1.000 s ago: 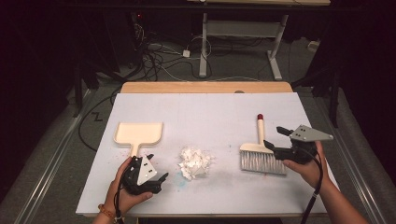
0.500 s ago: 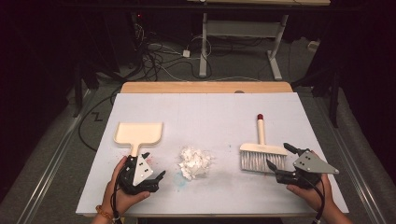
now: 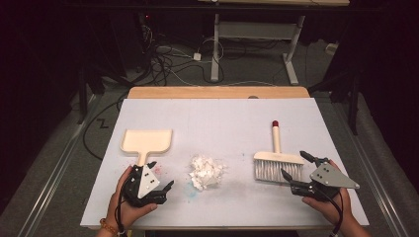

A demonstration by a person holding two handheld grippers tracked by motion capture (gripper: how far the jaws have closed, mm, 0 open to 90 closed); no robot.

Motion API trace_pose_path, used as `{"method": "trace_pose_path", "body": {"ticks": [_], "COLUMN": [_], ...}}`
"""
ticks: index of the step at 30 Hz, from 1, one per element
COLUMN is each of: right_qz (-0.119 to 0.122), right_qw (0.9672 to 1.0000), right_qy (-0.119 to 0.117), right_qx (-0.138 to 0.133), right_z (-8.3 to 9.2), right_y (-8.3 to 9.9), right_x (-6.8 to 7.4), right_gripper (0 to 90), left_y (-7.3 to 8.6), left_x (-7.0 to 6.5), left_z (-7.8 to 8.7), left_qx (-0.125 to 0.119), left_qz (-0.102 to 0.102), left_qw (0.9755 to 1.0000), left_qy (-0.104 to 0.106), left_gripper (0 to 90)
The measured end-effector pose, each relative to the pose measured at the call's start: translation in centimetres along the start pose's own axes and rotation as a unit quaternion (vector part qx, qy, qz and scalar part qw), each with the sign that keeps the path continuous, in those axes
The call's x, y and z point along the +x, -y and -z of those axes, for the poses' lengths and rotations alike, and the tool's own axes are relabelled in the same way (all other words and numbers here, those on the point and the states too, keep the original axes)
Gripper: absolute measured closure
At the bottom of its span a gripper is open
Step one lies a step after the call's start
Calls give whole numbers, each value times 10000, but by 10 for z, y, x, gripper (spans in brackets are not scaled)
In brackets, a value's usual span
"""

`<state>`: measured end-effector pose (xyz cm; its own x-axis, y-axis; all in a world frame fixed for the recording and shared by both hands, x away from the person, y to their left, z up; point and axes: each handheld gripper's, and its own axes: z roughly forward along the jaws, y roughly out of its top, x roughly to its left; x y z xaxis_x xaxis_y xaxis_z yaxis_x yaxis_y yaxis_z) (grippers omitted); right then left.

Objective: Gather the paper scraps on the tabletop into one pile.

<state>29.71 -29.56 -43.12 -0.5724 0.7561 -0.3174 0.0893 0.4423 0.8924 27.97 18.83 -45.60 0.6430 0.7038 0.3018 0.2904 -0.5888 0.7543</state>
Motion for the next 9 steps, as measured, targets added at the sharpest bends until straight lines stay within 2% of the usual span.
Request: {"method": "trace_pose_path", "body": {"ticks": [9], "right_qz": [20], "right_qw": [10000], "right_qy": [29], "right_qx": [-3], "right_z": [1], "right_y": [0], "right_x": [-1], "right_gripper": [204], "left_y": [-2], "left_x": [1], "left_z": [-1], "left_qx": [-3], "left_qz": [6], "left_qw": [10000], "left_qy": [-22], "left_gripper": [193]}}
